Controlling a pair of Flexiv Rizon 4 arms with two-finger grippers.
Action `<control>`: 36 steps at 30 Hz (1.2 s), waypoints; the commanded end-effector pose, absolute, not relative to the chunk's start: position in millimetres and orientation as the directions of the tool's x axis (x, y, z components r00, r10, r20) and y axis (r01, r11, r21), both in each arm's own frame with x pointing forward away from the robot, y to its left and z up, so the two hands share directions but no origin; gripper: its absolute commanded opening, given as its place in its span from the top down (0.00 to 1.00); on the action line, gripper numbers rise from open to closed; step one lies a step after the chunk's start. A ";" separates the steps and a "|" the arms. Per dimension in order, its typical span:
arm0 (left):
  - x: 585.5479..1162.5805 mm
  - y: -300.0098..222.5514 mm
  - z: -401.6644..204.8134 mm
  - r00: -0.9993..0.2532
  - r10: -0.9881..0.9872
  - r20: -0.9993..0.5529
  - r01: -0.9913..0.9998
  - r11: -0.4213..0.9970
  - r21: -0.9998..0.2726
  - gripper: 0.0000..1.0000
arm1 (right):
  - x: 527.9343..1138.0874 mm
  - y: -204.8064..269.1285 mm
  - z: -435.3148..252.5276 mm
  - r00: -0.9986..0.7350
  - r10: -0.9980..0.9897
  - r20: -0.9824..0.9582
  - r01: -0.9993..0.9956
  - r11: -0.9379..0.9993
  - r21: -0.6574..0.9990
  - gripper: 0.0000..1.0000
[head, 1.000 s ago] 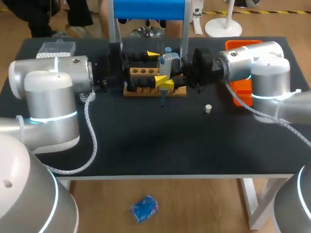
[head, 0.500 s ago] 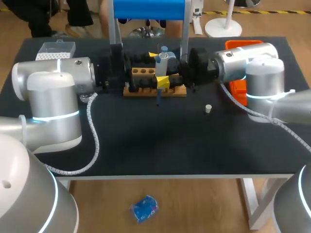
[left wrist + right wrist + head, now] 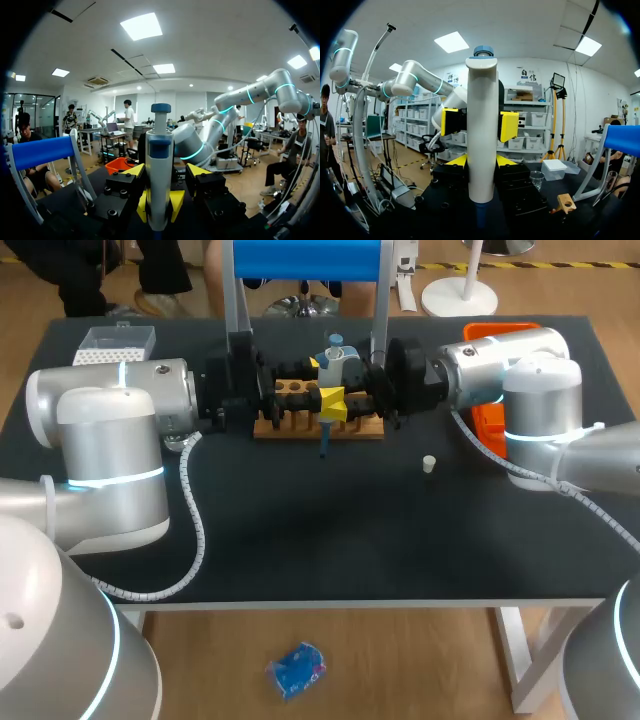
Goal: Invert the test tube, pick up the pipette, mount the tip to pipette, aspirate from beaker and dispense into the tube, eject the tip, return the pipette, and cap with the stopper.
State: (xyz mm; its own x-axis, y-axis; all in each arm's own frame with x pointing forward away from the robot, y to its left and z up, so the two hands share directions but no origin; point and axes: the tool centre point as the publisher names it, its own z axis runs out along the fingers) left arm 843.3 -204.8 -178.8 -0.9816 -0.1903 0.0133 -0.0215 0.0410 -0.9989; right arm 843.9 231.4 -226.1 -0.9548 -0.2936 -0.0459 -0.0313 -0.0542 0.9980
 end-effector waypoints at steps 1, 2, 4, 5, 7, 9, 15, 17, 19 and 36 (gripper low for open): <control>843.3 -206.1 -179.3 -0.981 -0.192 0.013 -0.022 0.044 -0.999 0.55 | 845.7 231.3 -226.1 -0.953 -0.298 -0.044 -0.029 -0.052 0.998 1.00; 843.5 -206.0 -179.6 -0.981 -0.191 0.014 -0.023 0.047 -0.999 0.58 | 845.7 231.2 -226.1 -0.954 -0.298 -0.043 -0.029 -0.051 0.998 1.00; 843.6 -206.1 -179.9 -0.982 -0.190 0.013 -0.023 0.049 -0.999 0.60 | 845.6 230.8 -226.1 -0.954 -0.298 -0.041 -0.028 -0.049 0.998 1.00; 843.7 -206.4 -180.3 -0.982 -0.189 0.013 -0.024 0.051 -0.998 0.61 | 845.6 230.4 -226.2 -0.954 -0.298 -0.039 -0.026 -0.047 0.999 1.00; 843.6 -207.0 -180.9 -0.982 -0.187 0.014 -0.024 0.053 -0.998 0.70 | 845.6 229.6 -226.4 -0.954 -0.297 -0.037 -0.025 -0.046 0.999 1.00; 843.6 -207.7 -181.5 -0.983 -0.184 0.016 -0.026 0.052 -0.998 0.80 | 845.5 229.2 -226.5 -0.954 -0.296 -0.037 -0.024 -0.046 0.999 1.00; 843.7 -209.4 -182.7 -0.983 -0.181 0.019 -0.029 0.051 -0.998 1.00 | 844.8 229.6 -227.2 -0.955 -0.294 -0.037 -0.023 -0.051 0.998 1.00; 843.7 -209.4 -182.7 -0.983 -0.181 0.018 -0.027 0.049 -0.998 1.00 | 844.6 230.0 -227.4 -0.955 -0.295 -0.037 -0.023 -0.052 0.998 1.00; 843.7 -209.4 -182.6 -0.984 -0.179 0.017 -0.026 0.050 -0.998 1.00 | 844.5 230.1 -227.5 -0.955 -0.295 -0.037 -0.023 -0.053 0.998 1.00; 845.6 -202.4 -176.4 -0.981 -0.196 0.004 -0.013 0.047 -0.999 1.00 | 841.5 223.0 -224.2 -0.960 -0.280 -0.026 -0.018 -0.034 0.999 0.00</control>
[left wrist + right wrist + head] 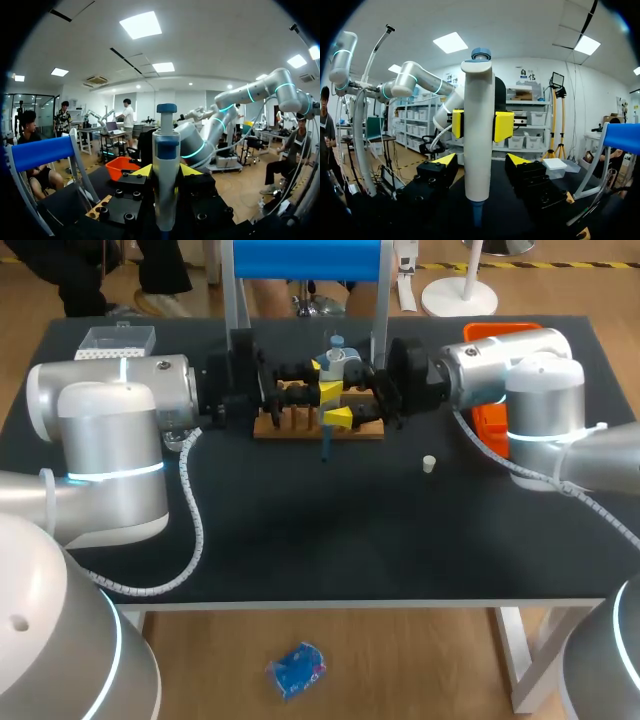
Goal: Invert the test tube, pick up the pipette, mount the tip to pipette, aspirate from beaker and dispense into the tube, eject the tip, return the pipette, and cap with the stopper.
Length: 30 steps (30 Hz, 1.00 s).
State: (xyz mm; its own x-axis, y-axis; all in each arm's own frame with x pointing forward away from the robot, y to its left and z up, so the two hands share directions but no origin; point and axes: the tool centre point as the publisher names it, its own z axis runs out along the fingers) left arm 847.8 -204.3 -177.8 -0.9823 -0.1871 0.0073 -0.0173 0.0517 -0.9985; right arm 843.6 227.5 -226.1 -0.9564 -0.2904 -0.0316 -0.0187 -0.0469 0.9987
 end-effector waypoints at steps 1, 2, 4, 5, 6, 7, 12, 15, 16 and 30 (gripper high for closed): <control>845.5 -202.1 -176.1 -0.980 -0.197 0.003 -0.012 0.047 -0.999 1.00 | 841.6 222.0 -224.6 -0.960 -0.278 -0.025 -0.017 -0.034 0.999 0.00; 845.2 -201.4 -175.4 -0.980 -0.199 0.001 -0.010 0.047 -0.999 1.00 | 841.5 220.0 -225.0 -0.962 -0.272 -0.025 -0.016 -0.034 0.999 0.00; 845.0 -200.5 -174.7 -0.979 -0.202 -0.001 -0.008 0.047 -0.999 1.00 | 841.0 217.6 -225.1 -0.966 -0.259 -0.024 -0.017 -0.030 0.999 0.00; 844.6 -199.4 -174.2 -0.979 -0.205 -0.004 -0.006 0.048 -0.999 1.00 | 840.7 215.2 -225.4 -0.968 -0.248 -0.021 -0.014 -0.031 0.999 0.00; 844.5 -198.4 -173.8 -0.978 -0.209 -0.006 -0.004 0.050 -0.999 1.00 | 840.4 213.4 -225.4 -0.969 -0.245 -0.020 -0.013 -0.030 0.999 0.00; 844.4 -197.6 -173.4 -0.978 -0.210 -0.006 -0.004 0.049 -0.999 1.00 | 840.0 212.4 -225.3 -0.970 -0.242 -0.020 -0.013 -0.030 0.999 0.00; 842.9 -193.1 -170.9 -0.974 -0.224 -0.011 0.000 0.049 -0.999 1.00 | 837.5 203.3 -224.5 -0.978 -0.209 -0.016 -0.011 -0.026 1.000 0.00; 842.1 -190.0 -169.9 -0.970 -0.241 -0.015 0.003 0.051 -0.999 1.00 | 836.1 198.0 -223.7 -0.984 -0.175 -0.008 -0.005 -0.015 1.000 0.00; 842.0 -189.2 -169.7 -0.969 -0.247 -0.016 0.003 0.051 -0.999 1.00 | 835.8 195.5 -223.2 -0.987 -0.162 -0.006 -0.005 -0.011 1.000 0.00; 859.2 -164.6 -157.1 -0.864 -0.503 0.021 -0.057 0.057 -0.997 1.00 | 834.4 157.2 -205.1 -1.000 0.015 0.007 0.008 0.035 0.999 0.00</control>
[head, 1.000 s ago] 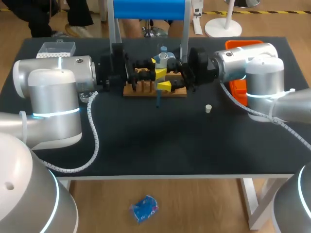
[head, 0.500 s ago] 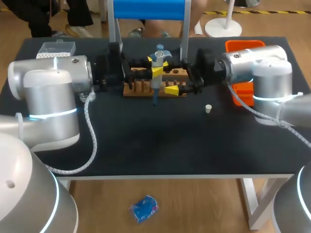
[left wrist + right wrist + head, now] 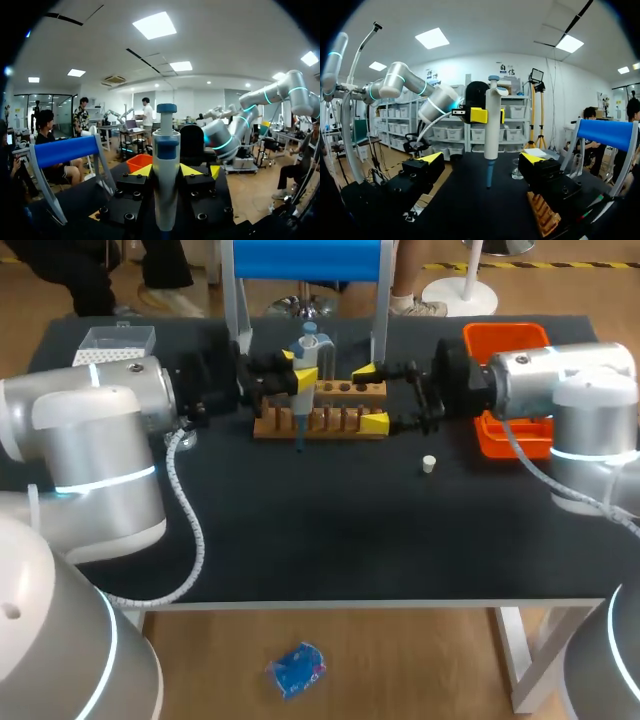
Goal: Invert the test tube, pick up the pipette, mount the tip to pipette, aspirate from beaker and dispense into the tube, eject the tip, return the pipette, and cap with the stopper.
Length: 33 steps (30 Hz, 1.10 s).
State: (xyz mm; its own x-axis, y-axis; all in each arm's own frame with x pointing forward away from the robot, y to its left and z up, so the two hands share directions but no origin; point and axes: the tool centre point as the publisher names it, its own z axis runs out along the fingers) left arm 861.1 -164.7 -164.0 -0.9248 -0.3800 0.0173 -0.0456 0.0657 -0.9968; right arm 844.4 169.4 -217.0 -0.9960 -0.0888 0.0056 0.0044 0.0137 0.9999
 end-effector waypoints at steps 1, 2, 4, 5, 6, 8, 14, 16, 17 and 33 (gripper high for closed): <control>861.1 -163.2 -155.3 -0.858 -0.513 0.022 -0.065 0.066 -0.996 1.00 | 834.7 154.3 -203.3 -1.000 0.028 0.010 0.011 0.037 0.999 0.00; 863.3 -162.3 -153.9 -0.848 -0.530 0.021 -0.071 0.075 -0.995 1.00 | 835.2 151.3 -201.6 -0.999 0.042 0.016 0.017 0.039 0.999 0.00; 868.4 -159.7 -150.3 -0.828 -0.560 0.034 -0.091 0.074 -0.993 1.00 | 837.1 145.1 -199.0 -0.997 0.070 0.024 0.027 0.042 0.999 0.00; 871.6 -158.5 -148.6 -0.813 -0.581 0.037 -0.098 0.074 -0.992 1.00 | 838.2 142.4 -197.5 -0.996 0.081 0.026 0.030 0.045 0.999 0.00; 874.9 -157.1 -146.4 -0.802 -0.595 0.051 -0.111 0.064 -0.992 1.00 | 839.5 139.7 -195.8 -0.995 0.095 0.029 0.034 0.050 0.998 0.00; 881.4 -155.3 -142.7 -0.782 -0.621 0.051 -0.127 0.078 -0.989 1.00 | 843.0 134.4 -192.0 -0.993 0.111 0.032 0.038 0.050 0.998 0.00; 905.3 -147.3 -132.0 -0.688 -0.723 0.059 -0.166 0.077 -0.983 1.00 | 856.1 121.5 -180.8 -0.982 0.181 0.055 0.070 0.075 0.995 0.00; 913.3 -142.8 -128.0 -0.647 -0.758 0.084 -0.178 0.043 -0.983 1.00 | 862.1 117.4 -174.8 -0.974 0.219 0.060 0.080 0.085 0.993 0.00; 916.0 -141.7 -126.4 -0.635 -0.768 0.087 -0.177 0.034 -0.984 1.00 | 862.1 117.4 -174.8 -0.974 0.219 0.060 0.080 0.085 0.993 0.00; 921.6 -142.8 -129.1 -0.612 -0.785 0.095 -0.209 0.044 -0.977 1.00 | 862.1 117.4 -174.8 -0.974 0.219 0.060 0.080 0.085 0.993 0.00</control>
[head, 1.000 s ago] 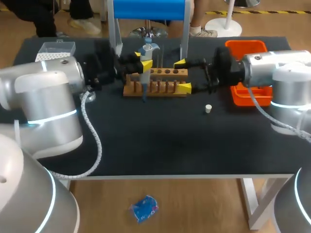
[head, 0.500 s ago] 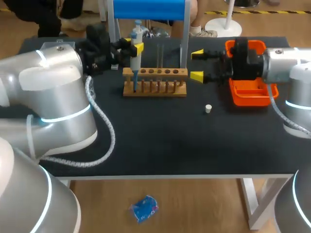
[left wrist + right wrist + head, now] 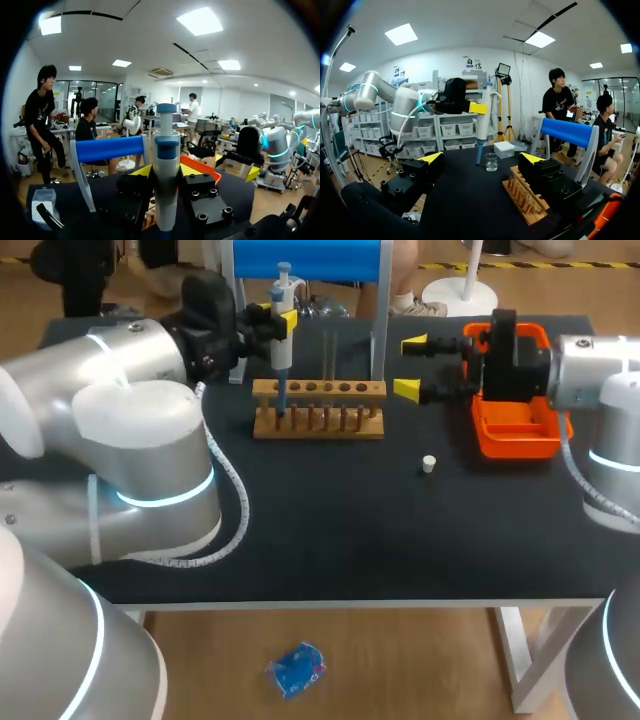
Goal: Invert the test tube, pick up the pipette, mount the tip to pipette, aspirate from beaker and dispense into the tube, eject the tip, return the pipette, and cap with the stopper.
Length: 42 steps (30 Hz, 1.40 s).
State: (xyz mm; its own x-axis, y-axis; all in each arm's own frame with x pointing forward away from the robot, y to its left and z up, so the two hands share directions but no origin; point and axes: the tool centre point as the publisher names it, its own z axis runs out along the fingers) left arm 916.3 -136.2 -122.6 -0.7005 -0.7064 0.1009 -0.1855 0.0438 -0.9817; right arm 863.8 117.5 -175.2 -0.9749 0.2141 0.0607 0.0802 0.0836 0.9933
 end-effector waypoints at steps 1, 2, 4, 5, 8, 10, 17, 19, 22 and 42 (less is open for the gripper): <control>926.7 -143.7 -131.4 -0.587 -0.805 0.087 -0.223 0.058 -0.973 1.00 | 866.7 119.7 -177.6 -0.970 0.237 0.062 0.090 0.110 0.990 0.00; 932.2 -144.5 -133.0 -0.567 -0.819 0.089 -0.240 0.062 -0.969 1.00 | 872.0 121.4 -178.7 -0.965 0.251 0.072 0.104 0.117 0.988 0.00; 942.3 -144.6 -134.4 -0.534 -0.842 0.077 -0.261 0.078 -0.962 1.00 | 880.9 121.5 -178.9 -0.948 0.311 0.064 0.120 0.162 0.979 0.00; 947.8 -144.3 -134.6 -0.517 -0.852 0.088 -0.279 0.070 -0.958 1.00 | 885.0 120.2 -178.2 -0.943 0.327 0.068 0.127 0.164 0.978 0.00; 959.8 -141.8 -133.8 -0.486 -0.870 0.088 -0.294 0.067 -0.953 1.00 | 894.7 119.7 -175.7 -0.927 0.370 0.059 0.137 0.189 0.972 0.00; 968.9 -139.2 -134.4 -0.463 -0.882 0.089 -0.312 0.068 -0.948 1.00 | 900.7 120.1 -174.9 -0.915 0.400 0.051 0.152 0.225 0.962 0.00; 1001.9 -125.7 -137.1 -0.388 -0.916 0.099 -0.383 0.062 -0.922 1.00 | 920.7 122.8 -173.9 -0.893 0.450 0.021 0.168 0.290 0.942 0.00; 1008.9 -122.3 -137.3 -0.389 -0.916 0.096 -0.389 0.069 -0.919 1.00 | 925.6 123.5 -172.0 -0.894 0.448 0.021 0.168 0.291 0.942 0.00; 1018.2 -118.2 -136.8 -0.374 -0.923 0.092 -0.404 0.072 -0.912 1.00 | 937.4 126.6 -170.5 -0.888 0.460 0.014 0.175 0.308 0.935 0.00; 1074.8 -92.5 -138.7 -0.300 -0.950 0.092 -0.469 0.063 -0.881 1.00 | 1021.9 164.1 -168.9 -0.856 0.513 0.055 0.256 0.329 0.909 0.00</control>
State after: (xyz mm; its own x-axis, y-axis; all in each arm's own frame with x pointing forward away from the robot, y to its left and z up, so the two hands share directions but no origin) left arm 1064.9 -91.9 -140.4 -0.3021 -0.9487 0.0931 -0.4386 0.0516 -0.8972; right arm 1006.3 149.1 -166.1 -0.8555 0.5152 0.0529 0.2351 0.2954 0.9260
